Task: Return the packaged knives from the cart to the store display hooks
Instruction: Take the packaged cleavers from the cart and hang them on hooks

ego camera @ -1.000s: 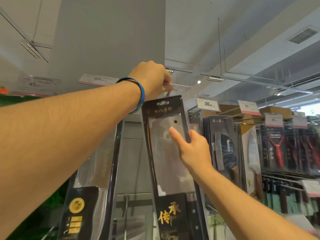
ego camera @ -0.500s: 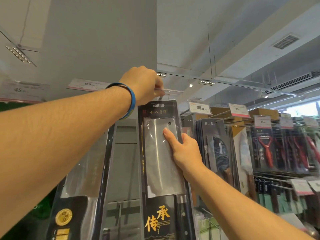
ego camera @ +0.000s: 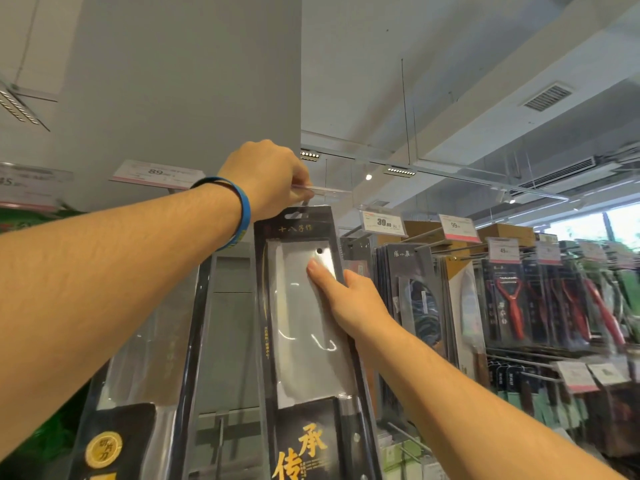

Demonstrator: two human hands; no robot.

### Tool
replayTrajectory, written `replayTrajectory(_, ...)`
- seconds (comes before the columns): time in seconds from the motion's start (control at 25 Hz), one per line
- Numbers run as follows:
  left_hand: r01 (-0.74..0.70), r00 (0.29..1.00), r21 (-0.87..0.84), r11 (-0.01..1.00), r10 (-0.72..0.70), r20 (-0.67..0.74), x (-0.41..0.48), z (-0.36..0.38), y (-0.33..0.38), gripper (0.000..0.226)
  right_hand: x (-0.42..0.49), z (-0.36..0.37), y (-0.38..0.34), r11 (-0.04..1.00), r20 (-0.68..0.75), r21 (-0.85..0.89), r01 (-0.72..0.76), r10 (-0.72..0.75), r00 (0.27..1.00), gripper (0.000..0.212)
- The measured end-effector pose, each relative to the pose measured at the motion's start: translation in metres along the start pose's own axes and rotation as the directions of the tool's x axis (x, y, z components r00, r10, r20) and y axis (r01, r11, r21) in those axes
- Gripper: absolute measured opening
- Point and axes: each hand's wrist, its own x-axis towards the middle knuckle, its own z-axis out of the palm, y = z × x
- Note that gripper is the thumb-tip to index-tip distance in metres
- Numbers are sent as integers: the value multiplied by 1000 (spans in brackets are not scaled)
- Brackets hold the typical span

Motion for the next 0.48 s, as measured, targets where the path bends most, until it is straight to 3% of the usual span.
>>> replayTrajectory(0.2, 5, 1000, 51, 999, -6, 8, 3, -5, 0, 27, 2, -6, -3, 996, -72, -73, 41, -46, 996, 75)
replayTrajectory(0.48, 15, 1000, 49, 999, -15, 1, 4, -3, 1, 29, -2, -10, 4, 999, -56, -44, 32, -34, 998, 95)
